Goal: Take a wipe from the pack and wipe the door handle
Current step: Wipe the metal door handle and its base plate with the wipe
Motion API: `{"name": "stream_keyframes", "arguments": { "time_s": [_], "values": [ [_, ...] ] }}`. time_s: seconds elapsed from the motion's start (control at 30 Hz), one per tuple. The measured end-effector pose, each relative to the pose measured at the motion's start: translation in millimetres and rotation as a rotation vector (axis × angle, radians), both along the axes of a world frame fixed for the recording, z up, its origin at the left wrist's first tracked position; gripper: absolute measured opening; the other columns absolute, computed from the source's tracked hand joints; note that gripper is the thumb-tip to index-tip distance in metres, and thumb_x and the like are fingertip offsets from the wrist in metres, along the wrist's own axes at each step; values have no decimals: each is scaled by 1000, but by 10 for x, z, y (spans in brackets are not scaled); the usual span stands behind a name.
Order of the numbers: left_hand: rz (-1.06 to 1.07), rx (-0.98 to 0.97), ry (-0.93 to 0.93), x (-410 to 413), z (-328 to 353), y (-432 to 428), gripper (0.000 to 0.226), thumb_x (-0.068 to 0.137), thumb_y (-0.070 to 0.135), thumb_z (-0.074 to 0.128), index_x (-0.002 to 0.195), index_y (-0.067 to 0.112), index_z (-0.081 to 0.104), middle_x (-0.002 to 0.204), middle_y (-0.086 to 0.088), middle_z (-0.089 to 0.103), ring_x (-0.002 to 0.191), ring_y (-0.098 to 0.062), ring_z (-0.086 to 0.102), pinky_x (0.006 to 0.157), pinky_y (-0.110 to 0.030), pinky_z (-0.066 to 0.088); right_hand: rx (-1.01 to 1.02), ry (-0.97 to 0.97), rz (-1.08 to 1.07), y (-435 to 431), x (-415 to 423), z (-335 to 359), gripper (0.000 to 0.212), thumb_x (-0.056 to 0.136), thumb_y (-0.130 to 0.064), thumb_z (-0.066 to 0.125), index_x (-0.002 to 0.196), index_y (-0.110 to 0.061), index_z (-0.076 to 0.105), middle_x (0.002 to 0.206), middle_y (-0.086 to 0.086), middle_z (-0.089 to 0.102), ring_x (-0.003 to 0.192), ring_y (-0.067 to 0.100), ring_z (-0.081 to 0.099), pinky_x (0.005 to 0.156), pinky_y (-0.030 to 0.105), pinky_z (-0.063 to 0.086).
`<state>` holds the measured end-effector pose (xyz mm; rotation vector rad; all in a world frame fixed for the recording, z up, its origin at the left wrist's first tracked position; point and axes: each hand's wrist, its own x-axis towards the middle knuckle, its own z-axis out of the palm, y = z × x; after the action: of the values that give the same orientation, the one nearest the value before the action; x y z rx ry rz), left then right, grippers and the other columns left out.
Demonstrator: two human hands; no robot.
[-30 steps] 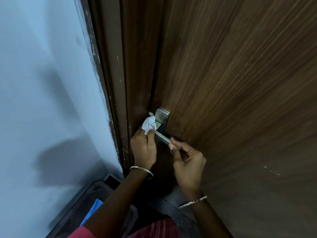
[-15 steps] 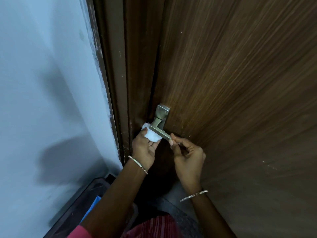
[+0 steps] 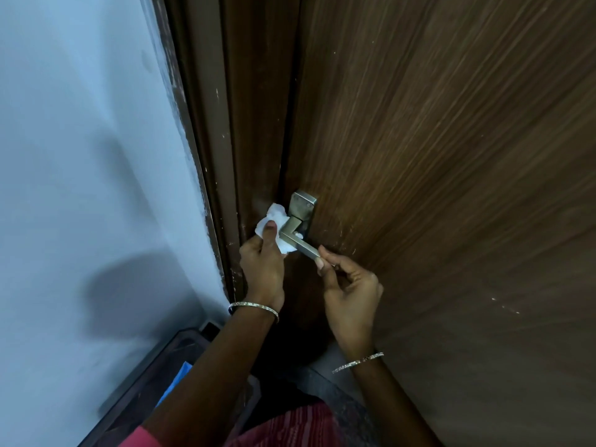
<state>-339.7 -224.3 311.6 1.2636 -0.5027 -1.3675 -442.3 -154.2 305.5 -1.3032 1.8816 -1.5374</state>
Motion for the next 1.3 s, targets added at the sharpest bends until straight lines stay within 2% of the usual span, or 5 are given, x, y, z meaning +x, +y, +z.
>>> {"name": "stream_keyframes", "arguments": {
  "time_s": [0.37,0.57,0.7,0.8,1.3],
  "values": [
    [-102,171,253,176,-25,31,14,86,21,73,91,8,74,82,-6,79,73,-14,76,55,-21,58,-37,-19,12,-2,0,-45,21,88,-8,74,106,-18,79,102,-14,77,99,-4,71,88,21,58],
    [-91,26,347,165,33,-43,14,93,16,65,100,7,73,91,-5,79,79,-17,76,65,-25,59,-38,11,12,-7,-15,-48,19,89,-11,74,105,-20,79,102,-15,77,98,-5,71,88,18,56],
    [-71,-109,-24,35,-37,-13,24,95,27,64,101,7,76,91,-5,78,90,-22,74,83,-37,57,-35,10,13,2,-4,-43,20,89,-10,74,106,-20,78,102,-16,77,99,-6,70,88,15,55],
    [-40,-322,-478,14,-101,67,30,98,36,57,98,14,77,71,5,73,66,-10,66,62,-29,50,-47,17,-6,1,17,-43,20,90,-11,74,106,-22,78,102,-18,76,99,-6,70,87,12,54],
    [63,-832,-929,-94,26,-154,27,99,11,56,121,4,69,126,-10,68,117,-16,64,99,-29,52,-62,30,-30,-13,54,-54,22,89,-5,72,104,-21,79,102,-16,76,97,-5,71,86,11,53]
  ]
}}
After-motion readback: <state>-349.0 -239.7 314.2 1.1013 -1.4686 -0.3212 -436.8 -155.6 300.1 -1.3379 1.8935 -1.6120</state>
